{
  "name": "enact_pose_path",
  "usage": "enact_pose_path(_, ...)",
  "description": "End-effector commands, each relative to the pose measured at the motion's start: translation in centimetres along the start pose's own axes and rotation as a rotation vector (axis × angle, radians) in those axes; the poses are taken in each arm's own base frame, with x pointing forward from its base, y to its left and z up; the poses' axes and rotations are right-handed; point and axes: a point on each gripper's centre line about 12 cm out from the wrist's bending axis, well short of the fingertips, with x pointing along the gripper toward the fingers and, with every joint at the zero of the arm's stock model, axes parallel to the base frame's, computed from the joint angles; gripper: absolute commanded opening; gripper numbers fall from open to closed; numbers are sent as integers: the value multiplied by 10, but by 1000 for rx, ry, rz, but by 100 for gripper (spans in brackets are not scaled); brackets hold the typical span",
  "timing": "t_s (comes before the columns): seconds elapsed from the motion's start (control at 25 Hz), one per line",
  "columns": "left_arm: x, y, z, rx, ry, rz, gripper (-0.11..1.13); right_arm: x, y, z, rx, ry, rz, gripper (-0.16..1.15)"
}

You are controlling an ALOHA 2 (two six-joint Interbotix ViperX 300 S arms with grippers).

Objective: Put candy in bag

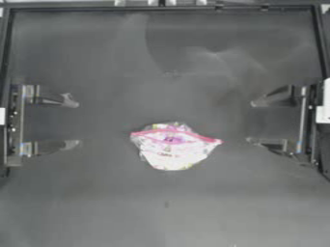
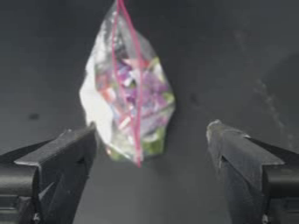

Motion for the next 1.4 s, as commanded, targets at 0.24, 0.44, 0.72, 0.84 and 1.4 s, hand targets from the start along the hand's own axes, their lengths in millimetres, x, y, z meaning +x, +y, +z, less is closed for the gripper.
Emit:
enact_pose_path(0.24,-8,4,7,-6,-50,19,101,-6,-2,1,1,-26,5,101)
enact_pose_path(0.44,-10,4,8,-7,-61,24,101,-9,-3,-1,4,-35,10,101)
enact_pose_path(0.72,-15,5,10,-7,-83,28,101,-15,-5,-2,11,-60,15,101)
enact_pose_path(0.84,-17,5,12,-6,-105,29,101,-16,-4,-5,9,-67,27,101)
enact_pose_path(1.4,-23,5,9,-7,-121,32,101,-29,-9,-10,23,-114,39,101)
